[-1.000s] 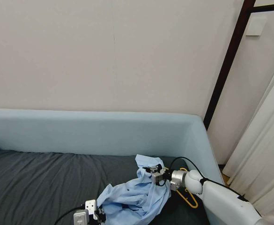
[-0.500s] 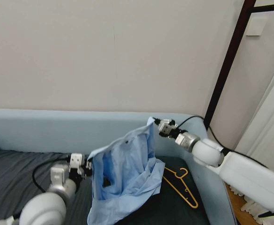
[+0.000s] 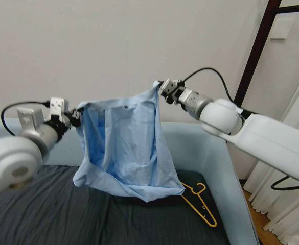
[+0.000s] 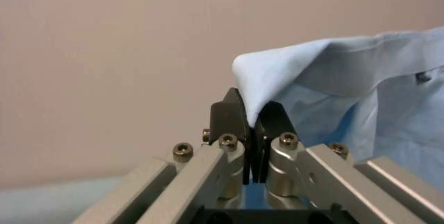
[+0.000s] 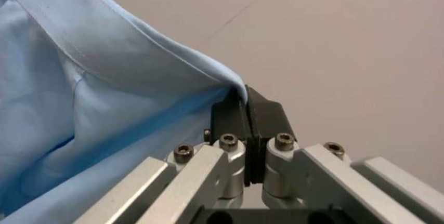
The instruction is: Pick up the clothes from the sofa and hang them on the clothes hanger.
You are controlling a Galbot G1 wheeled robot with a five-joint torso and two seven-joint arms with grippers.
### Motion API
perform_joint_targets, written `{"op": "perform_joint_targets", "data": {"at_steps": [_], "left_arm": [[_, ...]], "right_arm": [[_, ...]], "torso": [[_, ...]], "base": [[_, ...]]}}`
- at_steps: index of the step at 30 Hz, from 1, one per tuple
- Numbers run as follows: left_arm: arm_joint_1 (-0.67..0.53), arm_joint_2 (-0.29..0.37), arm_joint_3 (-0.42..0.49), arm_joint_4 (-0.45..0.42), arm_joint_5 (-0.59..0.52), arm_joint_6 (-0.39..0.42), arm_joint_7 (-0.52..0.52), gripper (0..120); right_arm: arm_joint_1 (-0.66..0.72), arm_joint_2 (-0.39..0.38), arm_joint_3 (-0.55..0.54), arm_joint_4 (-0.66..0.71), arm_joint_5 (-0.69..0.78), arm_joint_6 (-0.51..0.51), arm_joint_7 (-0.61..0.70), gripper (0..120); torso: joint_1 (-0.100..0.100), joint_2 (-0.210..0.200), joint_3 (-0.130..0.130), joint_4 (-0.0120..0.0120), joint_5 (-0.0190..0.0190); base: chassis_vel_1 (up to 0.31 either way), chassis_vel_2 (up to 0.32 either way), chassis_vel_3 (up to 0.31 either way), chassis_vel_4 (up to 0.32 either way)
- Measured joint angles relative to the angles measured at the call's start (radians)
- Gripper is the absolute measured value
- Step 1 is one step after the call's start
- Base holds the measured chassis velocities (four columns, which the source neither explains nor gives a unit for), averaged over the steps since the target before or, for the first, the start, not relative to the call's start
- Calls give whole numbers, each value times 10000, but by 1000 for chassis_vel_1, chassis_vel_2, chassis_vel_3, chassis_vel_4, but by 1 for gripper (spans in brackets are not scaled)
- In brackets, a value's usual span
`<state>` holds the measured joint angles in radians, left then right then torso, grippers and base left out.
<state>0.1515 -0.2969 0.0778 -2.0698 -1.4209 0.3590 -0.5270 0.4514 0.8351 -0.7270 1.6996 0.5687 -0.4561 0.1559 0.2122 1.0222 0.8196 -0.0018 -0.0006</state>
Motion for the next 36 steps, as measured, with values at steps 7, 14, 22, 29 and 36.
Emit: {"op": "perform_joint_targets", "data": {"at_steps": [7, 14, 22, 29, 36], "left_arm": [[-1977, -458, 1834, 343, 1545, 164, 793, 0], [-2064, -215, 1401, -187, 2591, 287, 1048, 0], [-411, 469, 176, -712, 2412, 425, 14, 0], [175, 616, 206, -1219, 2812, 394, -132, 0], [745, 1649, -111, -2521, 3782, 137, -455, 0]], "right_arm": [[556, -710, -355, 629, 243, -286, -225, 0], [-158, -1284, -125, 1159, 492, -558, 438, 0], [-1421, -1663, 747, 1719, 459, -523, 895, 0], [-1374, -2023, 1076, 2055, 662, -510, 841, 0], [-1288, -3051, 1614, 3330, 1097, -696, 664, 0]], "torso": [[-2, 0, 1, -1, 1], [1, -1, 3, -3, -10], [-6, 2, -1, 4, 0], [-1, 1, 1, 3, 3], [-3, 1, 0, 7, 3]], "base": [[0, 0, 0, 0], [0, 0, 0, 0], [22, 8, -5, 5], [-4, 3, -3, -15], [0, 0, 0, 0]]}}
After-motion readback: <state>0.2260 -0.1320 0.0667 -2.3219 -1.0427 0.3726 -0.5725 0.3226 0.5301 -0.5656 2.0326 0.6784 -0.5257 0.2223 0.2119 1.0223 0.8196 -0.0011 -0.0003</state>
